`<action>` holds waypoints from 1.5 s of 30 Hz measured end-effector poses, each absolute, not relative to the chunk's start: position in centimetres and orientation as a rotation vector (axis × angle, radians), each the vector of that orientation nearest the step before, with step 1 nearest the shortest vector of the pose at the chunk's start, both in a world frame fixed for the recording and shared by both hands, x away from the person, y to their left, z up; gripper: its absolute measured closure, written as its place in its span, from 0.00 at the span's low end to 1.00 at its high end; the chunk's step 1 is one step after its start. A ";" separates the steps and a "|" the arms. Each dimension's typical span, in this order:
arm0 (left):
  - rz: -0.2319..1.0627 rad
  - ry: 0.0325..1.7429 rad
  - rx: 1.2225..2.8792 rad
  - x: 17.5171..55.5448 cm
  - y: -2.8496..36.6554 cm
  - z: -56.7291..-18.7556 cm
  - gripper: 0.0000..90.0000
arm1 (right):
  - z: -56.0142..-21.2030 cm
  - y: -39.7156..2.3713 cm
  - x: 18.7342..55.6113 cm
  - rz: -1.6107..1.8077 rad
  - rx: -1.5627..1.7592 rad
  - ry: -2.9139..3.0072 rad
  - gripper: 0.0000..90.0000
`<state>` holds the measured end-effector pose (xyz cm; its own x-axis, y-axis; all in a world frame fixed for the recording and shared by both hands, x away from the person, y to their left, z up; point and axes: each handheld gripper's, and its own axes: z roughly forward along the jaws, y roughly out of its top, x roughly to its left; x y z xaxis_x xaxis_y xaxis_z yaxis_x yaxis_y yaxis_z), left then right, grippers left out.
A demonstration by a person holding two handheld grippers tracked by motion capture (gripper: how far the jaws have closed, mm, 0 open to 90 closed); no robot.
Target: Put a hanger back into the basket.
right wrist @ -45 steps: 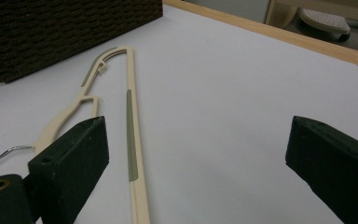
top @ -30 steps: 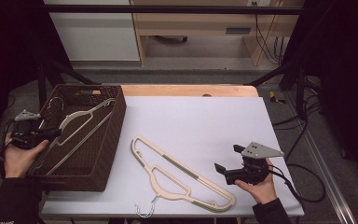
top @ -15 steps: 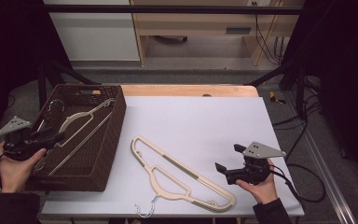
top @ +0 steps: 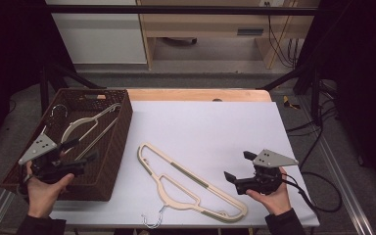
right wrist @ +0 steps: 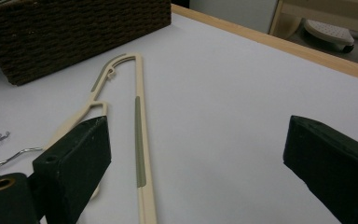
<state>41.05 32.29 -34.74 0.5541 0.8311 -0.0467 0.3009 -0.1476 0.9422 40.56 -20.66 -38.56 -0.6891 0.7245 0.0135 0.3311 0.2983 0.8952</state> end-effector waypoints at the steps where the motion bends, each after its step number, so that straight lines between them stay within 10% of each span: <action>1: 0.600 0.939 1.720 40.9 31.8 -34.8 0.16 | -38.6 -20.6 40.6 1.357 0.944 2.183 0.08; 45: 0.420 0.762 1.909 38.4 22.0 -41.4 0.12 | -41.1 -15.7 39.3 1.149 0.853 2.509 0.13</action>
